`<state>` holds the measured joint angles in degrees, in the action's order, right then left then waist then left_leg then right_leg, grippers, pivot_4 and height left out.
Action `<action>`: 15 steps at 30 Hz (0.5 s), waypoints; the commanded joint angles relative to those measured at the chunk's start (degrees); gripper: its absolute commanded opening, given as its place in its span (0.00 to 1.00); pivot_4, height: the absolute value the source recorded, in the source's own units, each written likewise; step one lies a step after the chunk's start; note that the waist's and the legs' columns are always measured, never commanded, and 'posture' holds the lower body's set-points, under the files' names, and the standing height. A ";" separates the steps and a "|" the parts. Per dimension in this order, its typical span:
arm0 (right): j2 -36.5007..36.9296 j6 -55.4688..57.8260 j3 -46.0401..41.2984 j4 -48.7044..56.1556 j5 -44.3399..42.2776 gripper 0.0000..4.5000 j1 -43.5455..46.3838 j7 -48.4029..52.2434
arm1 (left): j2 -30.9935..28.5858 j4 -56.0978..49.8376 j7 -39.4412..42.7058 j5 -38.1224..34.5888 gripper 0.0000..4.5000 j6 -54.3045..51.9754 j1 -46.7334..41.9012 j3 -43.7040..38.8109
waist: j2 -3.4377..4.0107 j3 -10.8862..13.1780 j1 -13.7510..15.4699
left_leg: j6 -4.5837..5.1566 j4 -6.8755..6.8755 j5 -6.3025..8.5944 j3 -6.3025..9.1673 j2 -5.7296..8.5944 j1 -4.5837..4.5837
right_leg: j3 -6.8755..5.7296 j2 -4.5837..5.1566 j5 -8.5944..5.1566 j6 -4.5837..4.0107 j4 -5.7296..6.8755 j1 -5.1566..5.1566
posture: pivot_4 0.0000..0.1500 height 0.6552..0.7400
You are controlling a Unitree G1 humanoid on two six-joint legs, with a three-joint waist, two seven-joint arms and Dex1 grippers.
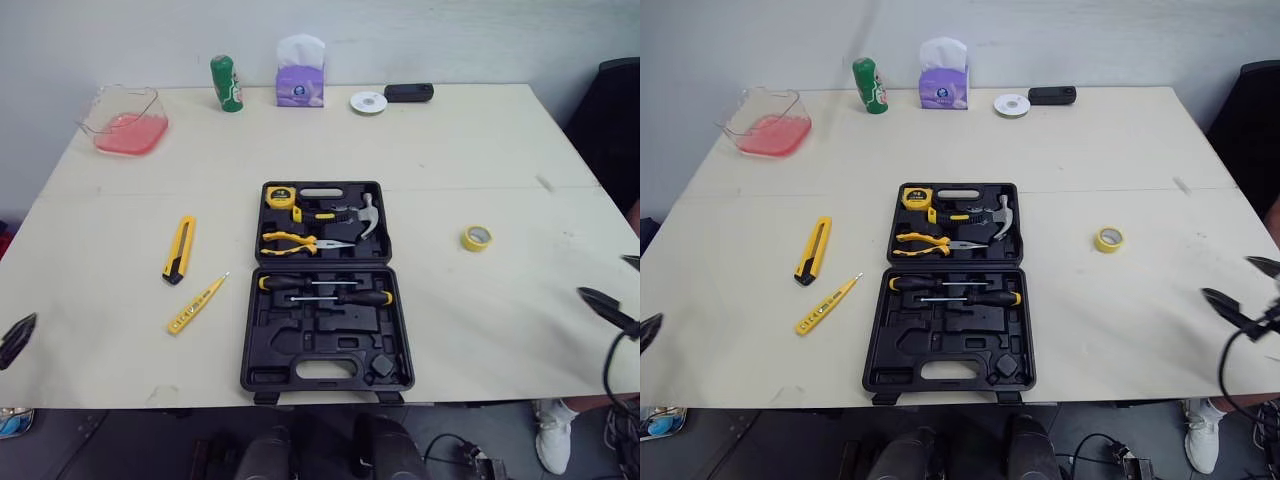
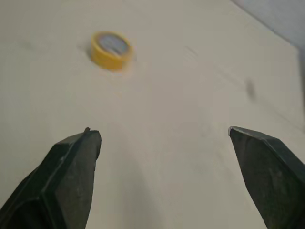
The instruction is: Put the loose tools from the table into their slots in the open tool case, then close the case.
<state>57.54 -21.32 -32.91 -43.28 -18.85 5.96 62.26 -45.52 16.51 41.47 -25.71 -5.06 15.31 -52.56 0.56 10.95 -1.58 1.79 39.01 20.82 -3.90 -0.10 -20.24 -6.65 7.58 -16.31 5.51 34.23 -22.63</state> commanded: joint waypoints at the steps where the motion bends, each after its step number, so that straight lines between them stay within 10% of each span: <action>1: 2.00 -4.77 -1.45 -6.37 0.55 0.99 0.60 -1.14 | -1.80 2.14 -1.96 1.26 1.00 1.72 -0.37 -1.39 | 0.00 0.00 -0.07 | -0.03 0.00 0.02 0.00 -0.01 0.02 | 0.01 0.00 0.00 0.00 0.01 0.01 | 1.00 1.00; 15: -2.21 -4.06 4.48 -10.75 -1.45 0.99 11.14 5.45 | -1.24 -6.82 6.28 -4.45 1.00 0.41 -1.04 1.03 | 0.09 0.02 -0.16 | -0.18 0.02 0.09 -0.09 -0.03 0.04 | 0.07 0.01 0.00 0.00 0.09 -0.02 | 1.00 1.00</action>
<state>55.23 -26.78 -28.08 -56.10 -18.34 16.99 66.21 -46.34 13.50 45.76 -28.10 -4.67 13.13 -50.54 0.65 10.97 -1.74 1.65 39.03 20.88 -3.99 -0.12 -20.21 -6.57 7.59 -16.31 5.51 34.31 -22.64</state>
